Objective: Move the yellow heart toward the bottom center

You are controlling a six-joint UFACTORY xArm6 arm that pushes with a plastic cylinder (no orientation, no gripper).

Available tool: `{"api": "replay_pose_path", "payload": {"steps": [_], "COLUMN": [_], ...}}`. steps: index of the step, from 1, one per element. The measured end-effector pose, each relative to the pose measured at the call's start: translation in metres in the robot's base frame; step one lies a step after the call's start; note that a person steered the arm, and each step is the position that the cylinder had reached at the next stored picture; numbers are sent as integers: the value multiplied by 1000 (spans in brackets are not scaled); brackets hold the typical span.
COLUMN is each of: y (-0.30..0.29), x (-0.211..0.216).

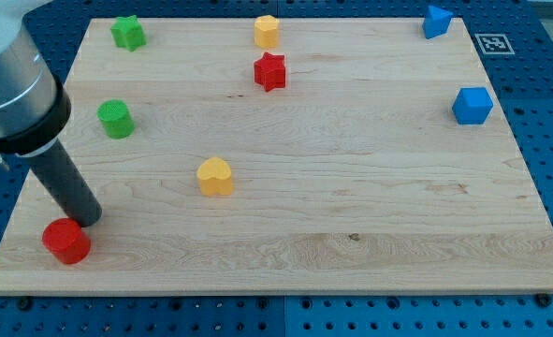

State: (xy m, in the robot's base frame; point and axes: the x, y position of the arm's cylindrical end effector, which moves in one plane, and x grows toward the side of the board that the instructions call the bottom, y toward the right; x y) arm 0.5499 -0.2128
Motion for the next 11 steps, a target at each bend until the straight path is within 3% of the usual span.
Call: {"api": "replay_pose_path", "payload": {"steps": [2,3,4,9,11], "y": [0,23,75,237,236], "x": [4,-14,-48,-79,-45]}}
